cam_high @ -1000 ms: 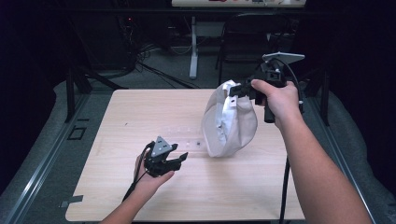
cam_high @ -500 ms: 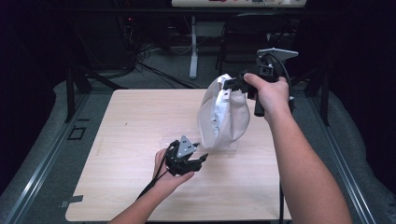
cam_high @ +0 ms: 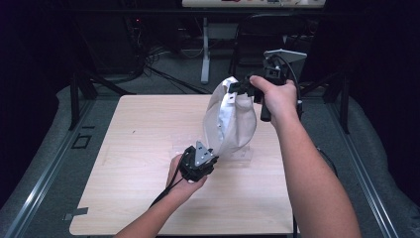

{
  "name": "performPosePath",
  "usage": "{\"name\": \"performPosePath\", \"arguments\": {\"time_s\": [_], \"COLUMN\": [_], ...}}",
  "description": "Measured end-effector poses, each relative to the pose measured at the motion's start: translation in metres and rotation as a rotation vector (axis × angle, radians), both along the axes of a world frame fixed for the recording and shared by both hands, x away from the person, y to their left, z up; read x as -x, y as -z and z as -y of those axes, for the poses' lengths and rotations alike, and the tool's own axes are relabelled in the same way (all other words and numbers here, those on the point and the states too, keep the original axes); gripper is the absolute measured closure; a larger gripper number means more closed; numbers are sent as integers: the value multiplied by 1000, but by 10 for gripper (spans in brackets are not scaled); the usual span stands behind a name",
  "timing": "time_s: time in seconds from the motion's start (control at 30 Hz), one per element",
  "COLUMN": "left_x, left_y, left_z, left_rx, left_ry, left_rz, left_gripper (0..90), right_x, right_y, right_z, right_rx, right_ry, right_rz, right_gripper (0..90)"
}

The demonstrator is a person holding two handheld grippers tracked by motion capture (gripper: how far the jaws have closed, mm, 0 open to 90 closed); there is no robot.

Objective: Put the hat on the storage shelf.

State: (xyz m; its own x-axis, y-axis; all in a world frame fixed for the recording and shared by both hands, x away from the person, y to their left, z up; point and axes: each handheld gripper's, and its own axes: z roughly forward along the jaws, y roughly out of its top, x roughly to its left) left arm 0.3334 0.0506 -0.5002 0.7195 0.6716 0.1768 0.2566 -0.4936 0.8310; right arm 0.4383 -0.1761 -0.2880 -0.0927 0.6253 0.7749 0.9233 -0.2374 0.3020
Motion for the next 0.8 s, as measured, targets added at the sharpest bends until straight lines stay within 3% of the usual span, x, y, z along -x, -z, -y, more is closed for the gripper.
{"name": "performPosePath", "arguments": {"time_s": [0.27, 0.4, 0.57, 0.8], "left_x": [-3, -5, -10, -17], "left_y": [-3, -8, -14, -10], "left_z": [-11, -18, -25, -28], "left_rx": [20, 37, 100, 130], "left_ry": [-11, 8, 23, 31], "left_rz": [-8, -11, -50, -89], "left_gripper": [781, 814, 838, 844], "right_x": [1, 0, -2, -5], "right_y": [0, -1, 4, 12], "right_z": [-6, -9, -12, -17], "right_rx": [12, 17, 19, 45], "right_ry": [-13, -19, -23, -31], "right_rz": [5, 2, 2, -8], "right_gripper": [823, 823, 824, 824]}}
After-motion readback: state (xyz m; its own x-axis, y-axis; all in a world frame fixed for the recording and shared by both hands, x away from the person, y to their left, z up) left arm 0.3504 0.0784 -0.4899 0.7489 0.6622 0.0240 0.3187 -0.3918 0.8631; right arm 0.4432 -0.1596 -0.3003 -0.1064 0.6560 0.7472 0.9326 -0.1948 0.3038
